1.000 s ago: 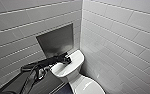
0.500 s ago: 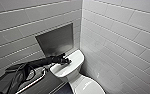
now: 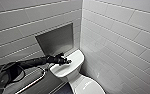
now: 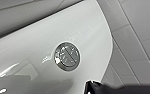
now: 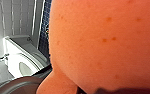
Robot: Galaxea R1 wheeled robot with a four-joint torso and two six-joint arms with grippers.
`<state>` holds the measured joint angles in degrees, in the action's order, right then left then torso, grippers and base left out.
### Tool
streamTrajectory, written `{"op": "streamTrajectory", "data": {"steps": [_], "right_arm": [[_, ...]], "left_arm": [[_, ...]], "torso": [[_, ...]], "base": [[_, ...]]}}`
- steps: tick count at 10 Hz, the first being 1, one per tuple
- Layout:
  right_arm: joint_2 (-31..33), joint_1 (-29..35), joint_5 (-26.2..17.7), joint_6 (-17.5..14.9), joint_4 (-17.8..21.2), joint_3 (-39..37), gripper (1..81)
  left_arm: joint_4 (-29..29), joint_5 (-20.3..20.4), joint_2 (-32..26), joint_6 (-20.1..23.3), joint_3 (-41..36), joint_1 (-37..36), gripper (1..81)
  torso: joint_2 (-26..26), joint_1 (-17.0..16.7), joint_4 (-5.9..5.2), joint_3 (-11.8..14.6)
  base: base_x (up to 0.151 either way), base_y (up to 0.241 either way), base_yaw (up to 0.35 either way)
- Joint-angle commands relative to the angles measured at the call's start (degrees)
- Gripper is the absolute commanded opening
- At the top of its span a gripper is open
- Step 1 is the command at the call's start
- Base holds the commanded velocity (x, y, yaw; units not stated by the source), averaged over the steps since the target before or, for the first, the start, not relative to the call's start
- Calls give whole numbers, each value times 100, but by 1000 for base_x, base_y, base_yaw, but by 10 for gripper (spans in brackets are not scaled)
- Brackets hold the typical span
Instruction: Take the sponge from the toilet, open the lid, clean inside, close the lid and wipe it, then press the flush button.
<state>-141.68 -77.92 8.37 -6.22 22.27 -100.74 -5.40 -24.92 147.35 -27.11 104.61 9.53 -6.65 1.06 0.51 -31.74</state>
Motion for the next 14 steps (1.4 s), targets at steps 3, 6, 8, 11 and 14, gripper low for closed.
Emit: {"op": "streamTrajectory", "data": {"steps": [3,6,8,11,14], "right_arm": [[-30,78,-530,-20,32,-181,10],[-118,53,-530,-29,-4,-340,10],[-144,17,-530,-29,-13,-375,10],[-179,9,-530,-46,-12,-410,10],[-284,-61,-530,-46,-12,-568,10]], "left_arm": [[91,-567,-1742,-5,-2654,-300,10],[531,-514,-2727,-31,-3684,746,10],[688,-401,-3149,4,-4044,1563,10],[1523,495,-3264,4,-4080,3250,10],[2270,1313,-2853,4,-3599,4814,10]], "torso": [[0,2,0,0],[0,2,0,0],[0,2,0,0],[0,4,0,447],[0,2,0,976]], "base": [[0,0,0],[0,0,0],[0,0,0],[0,0,0],[0,0,0]]}}
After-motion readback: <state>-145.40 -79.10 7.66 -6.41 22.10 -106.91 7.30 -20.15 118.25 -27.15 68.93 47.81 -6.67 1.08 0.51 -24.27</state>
